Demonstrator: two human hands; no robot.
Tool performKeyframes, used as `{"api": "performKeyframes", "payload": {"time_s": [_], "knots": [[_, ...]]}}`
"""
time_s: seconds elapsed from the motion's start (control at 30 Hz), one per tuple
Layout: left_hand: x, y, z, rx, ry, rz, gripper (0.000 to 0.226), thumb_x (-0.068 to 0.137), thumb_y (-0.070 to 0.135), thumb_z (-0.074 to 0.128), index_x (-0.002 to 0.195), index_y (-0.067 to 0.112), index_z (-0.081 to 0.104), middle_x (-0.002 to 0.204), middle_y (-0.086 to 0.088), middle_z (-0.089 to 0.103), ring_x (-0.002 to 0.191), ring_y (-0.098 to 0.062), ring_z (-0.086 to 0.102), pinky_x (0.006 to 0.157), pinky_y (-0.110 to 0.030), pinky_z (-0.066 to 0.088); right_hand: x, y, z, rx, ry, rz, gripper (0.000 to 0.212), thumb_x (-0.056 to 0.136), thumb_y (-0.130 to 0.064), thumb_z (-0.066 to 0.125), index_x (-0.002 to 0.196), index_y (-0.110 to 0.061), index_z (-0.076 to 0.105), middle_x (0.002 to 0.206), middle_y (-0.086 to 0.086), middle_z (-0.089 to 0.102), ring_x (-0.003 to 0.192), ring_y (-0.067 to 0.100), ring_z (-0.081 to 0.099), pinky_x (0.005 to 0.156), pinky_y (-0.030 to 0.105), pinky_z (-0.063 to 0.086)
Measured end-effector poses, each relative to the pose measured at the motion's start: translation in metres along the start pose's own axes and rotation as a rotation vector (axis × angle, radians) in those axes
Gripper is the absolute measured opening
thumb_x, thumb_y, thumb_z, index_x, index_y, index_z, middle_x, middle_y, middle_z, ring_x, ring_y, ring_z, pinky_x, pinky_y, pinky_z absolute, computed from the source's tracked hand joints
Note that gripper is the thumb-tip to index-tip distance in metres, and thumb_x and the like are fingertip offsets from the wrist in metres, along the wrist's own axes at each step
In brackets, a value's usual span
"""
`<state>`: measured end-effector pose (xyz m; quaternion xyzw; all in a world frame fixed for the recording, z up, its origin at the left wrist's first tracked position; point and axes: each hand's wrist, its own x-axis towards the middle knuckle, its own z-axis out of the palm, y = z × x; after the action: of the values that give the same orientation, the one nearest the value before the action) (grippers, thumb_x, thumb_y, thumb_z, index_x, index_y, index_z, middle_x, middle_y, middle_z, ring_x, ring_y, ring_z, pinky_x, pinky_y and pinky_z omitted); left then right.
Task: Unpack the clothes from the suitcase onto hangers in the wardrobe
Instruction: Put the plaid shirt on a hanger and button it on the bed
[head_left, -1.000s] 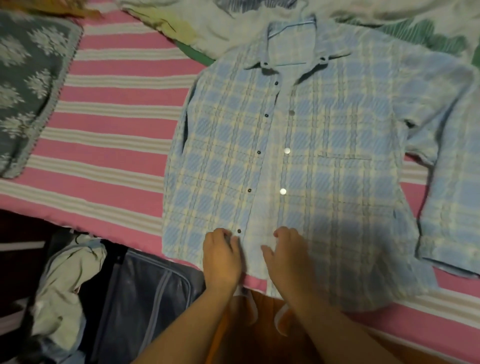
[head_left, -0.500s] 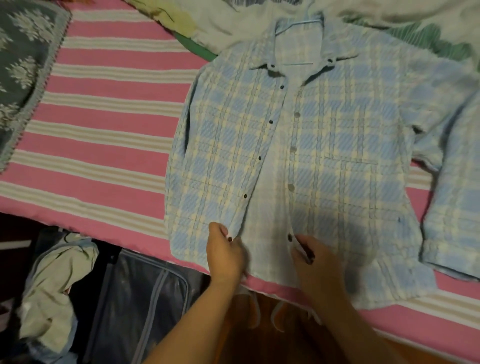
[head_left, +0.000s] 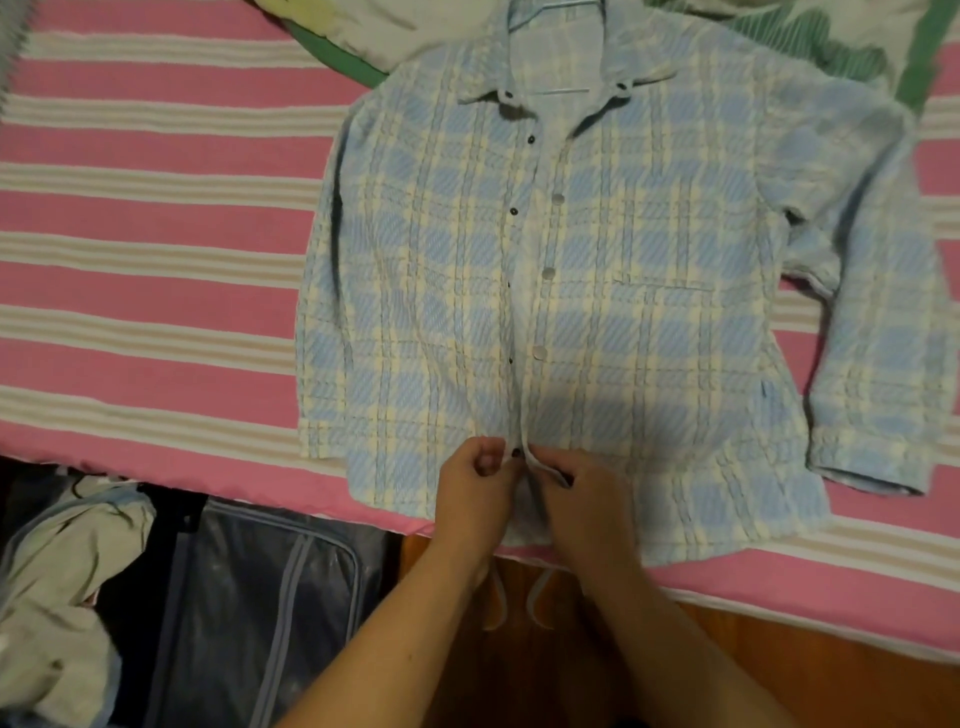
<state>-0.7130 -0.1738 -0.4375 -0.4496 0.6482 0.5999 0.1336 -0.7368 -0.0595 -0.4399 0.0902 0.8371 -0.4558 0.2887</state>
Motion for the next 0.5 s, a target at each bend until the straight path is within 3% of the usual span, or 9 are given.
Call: {"api": "performKeyframes", "payload": {"time_s": [0.07,0.13,0.2,0.3,0.4,0.5], "knots": [[0.001,0.0,-0.002,-0.029,0.006,-0.012,0.011,0.092,0.012,0.072,0.099,0.02,0.071,0.088,0.003,0.074,0.087,-0.013,0.071,0.079,-0.029,0.059,0.001,0.001,0.001,0.002,-0.008,0.006,0.025,0.098,-0.031,0.061,0.121,-0.032,0.071,0.114,-0.012,0.07,0.101,0.003,0.059,0.087,0.018,0.045],[-0.001,0.001,-0.003,0.02,0.021,0.02,0.012,0.092,0.012,0.072,0.1,0.021,0.071,0.085,0.011,0.072,0.083,0.0,0.068,0.07,-0.014,0.054,0.0,0.0,0.002,0.01,-0.003,-0.015,0.022,0.098,-0.031,0.061,0.117,-0.033,0.073,0.104,-0.013,0.07,0.095,0.004,0.061,0.085,0.025,0.05],[-0.002,0.002,-0.004,0.06,0.023,0.051,0.015,0.092,0.014,0.073,0.106,0.017,0.073,0.09,0.011,0.072,0.085,0.003,0.067,0.067,-0.009,0.051,-0.002,-0.001,0.002,-0.003,0.011,-0.042,0.021,0.099,-0.031,0.06,0.115,-0.033,0.073,0.096,-0.015,0.067,0.089,0.001,0.059,0.078,0.019,0.048],[-0.004,0.003,-0.005,0.006,0.022,0.038,0.012,0.091,0.013,0.074,0.102,0.019,0.074,0.092,0.01,0.074,0.086,0.003,0.069,0.071,-0.011,0.053,-0.004,-0.003,0.005,-0.094,0.055,-0.077,0.021,0.1,-0.03,0.059,0.114,-0.031,0.074,0.091,-0.017,0.062,0.084,-0.002,0.055,0.069,0.007,0.037],[-0.004,0.003,-0.005,-0.047,0.052,-0.004,0.017,0.091,0.012,0.073,0.095,0.029,0.071,0.096,0.007,0.075,0.093,-0.006,0.071,0.087,-0.026,0.058,-0.005,-0.006,0.008,-0.094,0.079,-0.091,0.022,0.098,-0.024,0.061,0.116,-0.028,0.074,0.09,-0.016,0.06,0.082,-0.003,0.055,0.069,0.002,0.036],[-0.005,0.001,-0.003,-0.101,0.073,-0.048,0.022,0.093,0.009,0.071,0.094,0.031,0.07,0.1,0.001,0.076,0.099,-0.015,0.071,0.091,-0.035,0.058,-0.004,-0.002,0.011,-0.019,0.08,-0.041,0.023,0.097,-0.024,0.062,0.118,-0.028,0.073,0.096,-0.015,0.064,0.085,-0.003,0.057,0.069,0.005,0.038]]}}
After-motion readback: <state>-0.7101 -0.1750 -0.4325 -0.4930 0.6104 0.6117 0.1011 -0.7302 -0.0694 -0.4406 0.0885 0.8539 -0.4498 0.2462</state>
